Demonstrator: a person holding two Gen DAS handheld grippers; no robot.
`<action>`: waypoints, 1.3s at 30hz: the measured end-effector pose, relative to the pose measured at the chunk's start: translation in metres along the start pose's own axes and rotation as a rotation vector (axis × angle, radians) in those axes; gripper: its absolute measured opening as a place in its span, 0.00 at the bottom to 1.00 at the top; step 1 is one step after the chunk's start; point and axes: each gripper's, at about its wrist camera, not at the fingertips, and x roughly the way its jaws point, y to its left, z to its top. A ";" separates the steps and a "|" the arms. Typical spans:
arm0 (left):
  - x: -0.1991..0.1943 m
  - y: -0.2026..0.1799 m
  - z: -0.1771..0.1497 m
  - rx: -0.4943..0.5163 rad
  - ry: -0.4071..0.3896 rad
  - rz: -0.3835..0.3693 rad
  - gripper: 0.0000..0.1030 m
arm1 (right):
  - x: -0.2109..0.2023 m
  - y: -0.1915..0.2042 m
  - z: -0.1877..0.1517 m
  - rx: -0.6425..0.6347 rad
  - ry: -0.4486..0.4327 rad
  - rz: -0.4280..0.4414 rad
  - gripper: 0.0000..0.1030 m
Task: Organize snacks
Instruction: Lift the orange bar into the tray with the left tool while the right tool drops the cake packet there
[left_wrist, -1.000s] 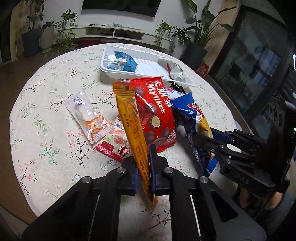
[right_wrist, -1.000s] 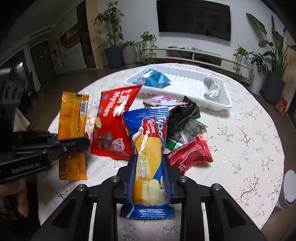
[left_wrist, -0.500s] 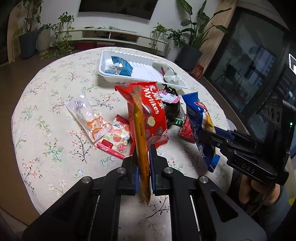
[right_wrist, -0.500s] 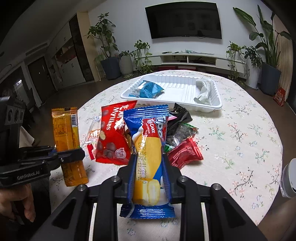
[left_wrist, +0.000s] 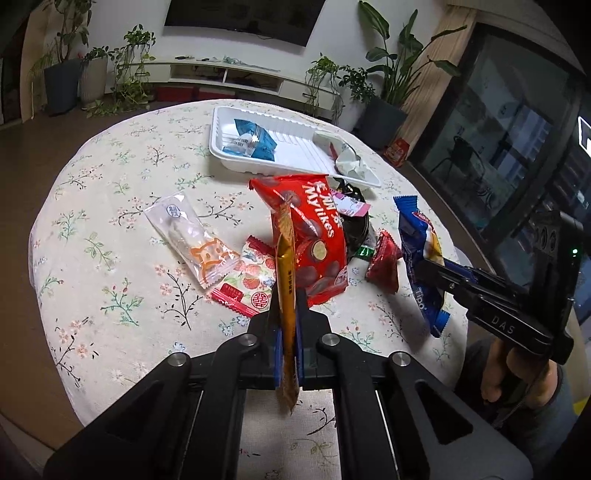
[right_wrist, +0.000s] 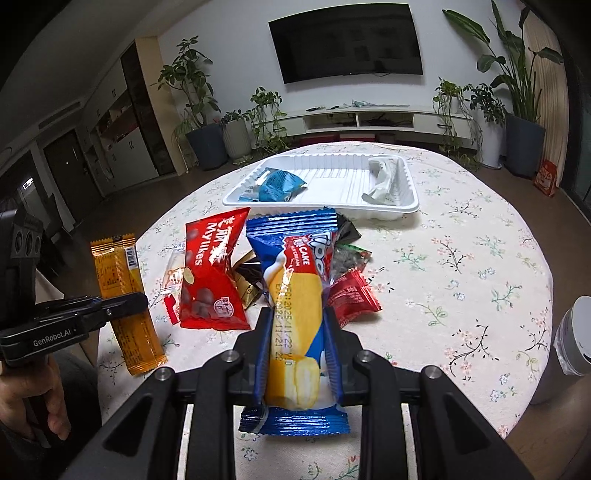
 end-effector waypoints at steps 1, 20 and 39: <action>-0.003 0.000 0.001 -0.003 -0.005 -0.006 0.03 | 0.000 0.000 0.000 0.003 -0.001 0.000 0.27; -0.024 -0.004 0.165 0.101 -0.079 -0.061 0.03 | -0.029 -0.047 0.082 0.126 -0.145 -0.012 0.27; 0.186 -0.016 0.259 0.113 0.298 -0.067 0.03 | 0.141 -0.070 0.192 0.103 0.017 -0.039 0.27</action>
